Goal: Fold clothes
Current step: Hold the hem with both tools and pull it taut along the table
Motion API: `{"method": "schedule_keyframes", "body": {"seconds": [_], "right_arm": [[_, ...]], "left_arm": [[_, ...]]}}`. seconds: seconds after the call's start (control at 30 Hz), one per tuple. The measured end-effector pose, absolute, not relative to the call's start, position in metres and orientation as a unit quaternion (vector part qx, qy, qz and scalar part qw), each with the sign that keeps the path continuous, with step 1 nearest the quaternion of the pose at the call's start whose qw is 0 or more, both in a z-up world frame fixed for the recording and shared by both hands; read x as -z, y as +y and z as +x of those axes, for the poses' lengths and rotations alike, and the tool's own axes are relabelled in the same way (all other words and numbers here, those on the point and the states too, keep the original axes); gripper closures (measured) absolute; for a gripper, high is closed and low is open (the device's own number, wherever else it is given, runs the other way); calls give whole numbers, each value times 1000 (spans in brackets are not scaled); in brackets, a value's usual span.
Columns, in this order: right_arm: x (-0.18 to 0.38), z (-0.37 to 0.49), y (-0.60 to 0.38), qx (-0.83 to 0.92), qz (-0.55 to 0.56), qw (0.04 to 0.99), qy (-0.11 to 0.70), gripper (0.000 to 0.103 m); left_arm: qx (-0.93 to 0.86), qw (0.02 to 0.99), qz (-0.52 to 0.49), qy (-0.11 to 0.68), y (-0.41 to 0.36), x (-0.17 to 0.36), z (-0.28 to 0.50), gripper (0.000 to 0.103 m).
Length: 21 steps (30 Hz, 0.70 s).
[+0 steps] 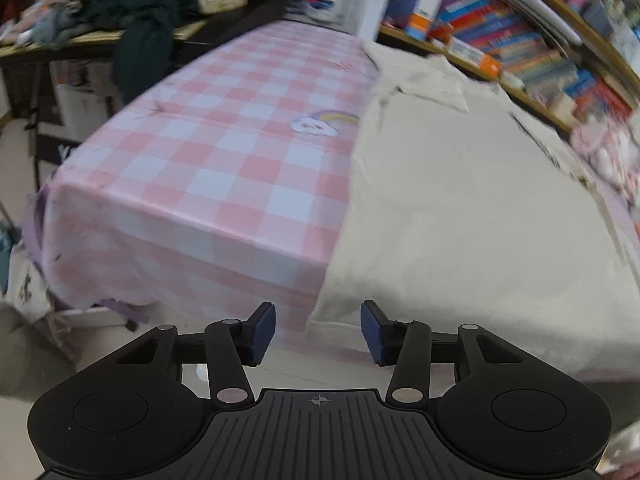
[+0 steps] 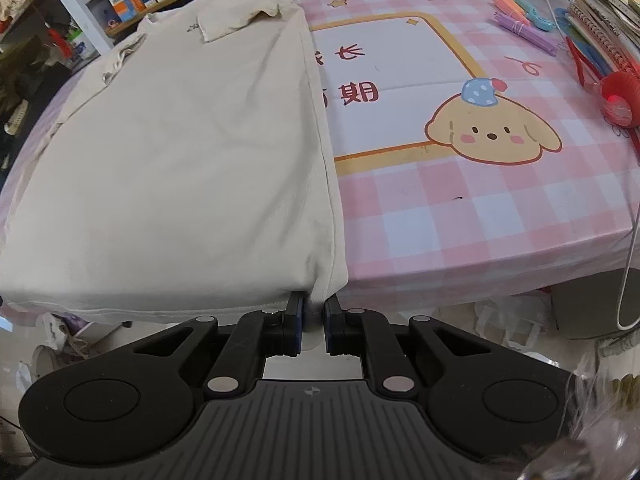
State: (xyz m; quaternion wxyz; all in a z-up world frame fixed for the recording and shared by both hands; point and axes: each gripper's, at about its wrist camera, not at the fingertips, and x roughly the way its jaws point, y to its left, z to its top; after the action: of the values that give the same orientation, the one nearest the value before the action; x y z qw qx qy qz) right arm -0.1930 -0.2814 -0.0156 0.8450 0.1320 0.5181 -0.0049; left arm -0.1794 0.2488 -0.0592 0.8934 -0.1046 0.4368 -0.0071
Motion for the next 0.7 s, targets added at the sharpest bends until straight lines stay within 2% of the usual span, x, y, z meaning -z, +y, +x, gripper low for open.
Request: {"method": "schedule_keyframes", "body": {"seconds": [0.7], "right_arm": [[20, -181, -296, -21, 165, 820, 548, 90]], "left_arm": [[110, 869, -73, 477, 251, 76, -146, 65]]}}
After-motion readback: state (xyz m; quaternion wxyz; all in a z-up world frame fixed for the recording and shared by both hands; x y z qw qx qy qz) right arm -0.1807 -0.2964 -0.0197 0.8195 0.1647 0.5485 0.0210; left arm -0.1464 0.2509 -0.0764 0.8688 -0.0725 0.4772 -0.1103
